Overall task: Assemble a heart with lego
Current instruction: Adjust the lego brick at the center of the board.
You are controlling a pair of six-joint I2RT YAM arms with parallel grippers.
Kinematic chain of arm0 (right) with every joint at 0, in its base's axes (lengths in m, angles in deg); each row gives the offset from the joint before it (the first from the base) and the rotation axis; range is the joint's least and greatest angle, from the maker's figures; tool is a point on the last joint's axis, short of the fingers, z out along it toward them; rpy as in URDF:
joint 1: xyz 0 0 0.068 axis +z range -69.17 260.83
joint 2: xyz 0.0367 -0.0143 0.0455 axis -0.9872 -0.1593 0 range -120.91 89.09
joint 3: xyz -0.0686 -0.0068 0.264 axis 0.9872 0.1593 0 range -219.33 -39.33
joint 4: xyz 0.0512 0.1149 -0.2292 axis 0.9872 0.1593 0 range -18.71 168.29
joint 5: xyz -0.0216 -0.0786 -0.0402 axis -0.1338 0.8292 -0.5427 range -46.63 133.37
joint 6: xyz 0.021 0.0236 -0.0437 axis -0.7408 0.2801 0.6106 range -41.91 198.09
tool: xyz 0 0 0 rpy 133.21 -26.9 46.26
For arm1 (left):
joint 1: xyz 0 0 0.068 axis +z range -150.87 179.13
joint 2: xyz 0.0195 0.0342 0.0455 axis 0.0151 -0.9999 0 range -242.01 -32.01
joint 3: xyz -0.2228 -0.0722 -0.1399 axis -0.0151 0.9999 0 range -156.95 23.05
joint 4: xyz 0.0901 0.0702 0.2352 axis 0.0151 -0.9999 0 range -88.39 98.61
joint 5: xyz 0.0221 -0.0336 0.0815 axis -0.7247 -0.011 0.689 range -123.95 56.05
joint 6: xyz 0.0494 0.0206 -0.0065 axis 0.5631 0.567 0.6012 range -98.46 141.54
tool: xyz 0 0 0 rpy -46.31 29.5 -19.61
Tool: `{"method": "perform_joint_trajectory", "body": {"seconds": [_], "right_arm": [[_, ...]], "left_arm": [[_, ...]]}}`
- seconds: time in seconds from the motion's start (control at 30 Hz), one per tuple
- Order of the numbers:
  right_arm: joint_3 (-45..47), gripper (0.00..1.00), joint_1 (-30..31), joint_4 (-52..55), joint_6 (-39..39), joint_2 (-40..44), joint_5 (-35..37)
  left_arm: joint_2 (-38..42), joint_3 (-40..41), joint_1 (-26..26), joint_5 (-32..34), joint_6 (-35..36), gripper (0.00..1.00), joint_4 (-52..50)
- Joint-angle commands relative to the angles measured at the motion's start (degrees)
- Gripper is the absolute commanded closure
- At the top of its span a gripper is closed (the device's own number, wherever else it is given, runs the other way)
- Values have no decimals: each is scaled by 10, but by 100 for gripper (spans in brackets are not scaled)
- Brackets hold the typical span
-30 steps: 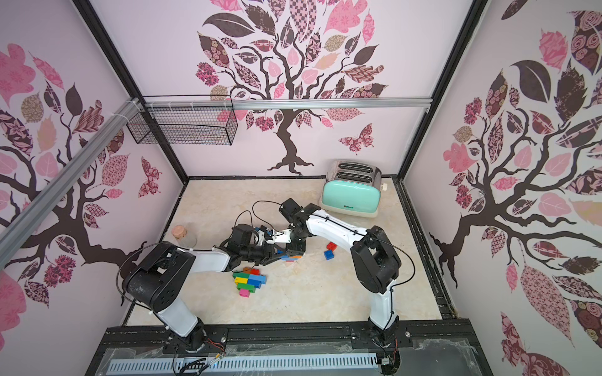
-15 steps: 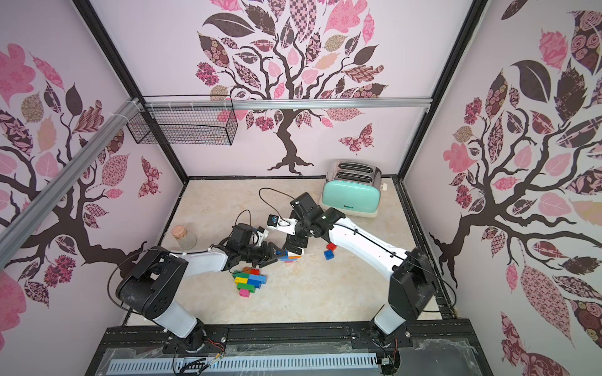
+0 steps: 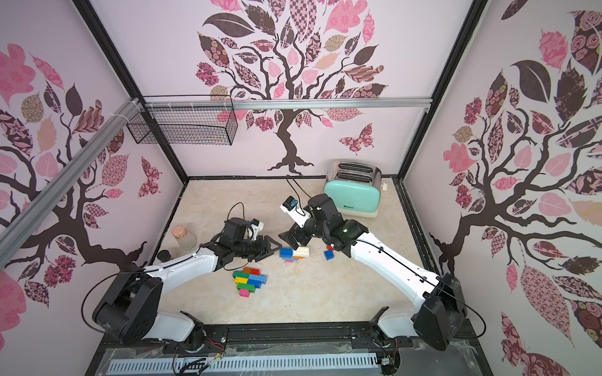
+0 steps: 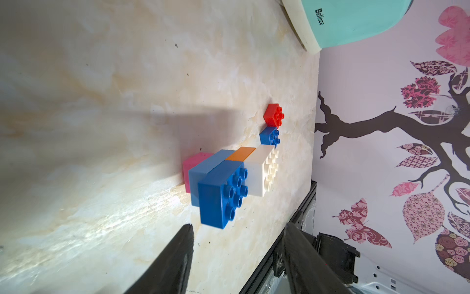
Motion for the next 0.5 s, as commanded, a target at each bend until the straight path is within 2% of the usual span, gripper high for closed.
{"method": "perform_joint_trajectory", "body": {"seconds": [0.0, 0.17, 0.33, 0.47], "right_arm": [[28, 1, -3, -49, -60, 37, -54], [33, 2, -4, -22, -62, 49, -29], [20, 1, -14, 8, -101, 41, -6], [18, 1, -19, 26, -102, 30, 7]], "left_arm": [[29, -1, 17, 35, 20, 41, -68], [59, 9, 53, 56, 43, 41, -120], [73, 6, 64, 67, 56, 41, -141], [84, -16, 72, 110, 76, 41, -202]]}}
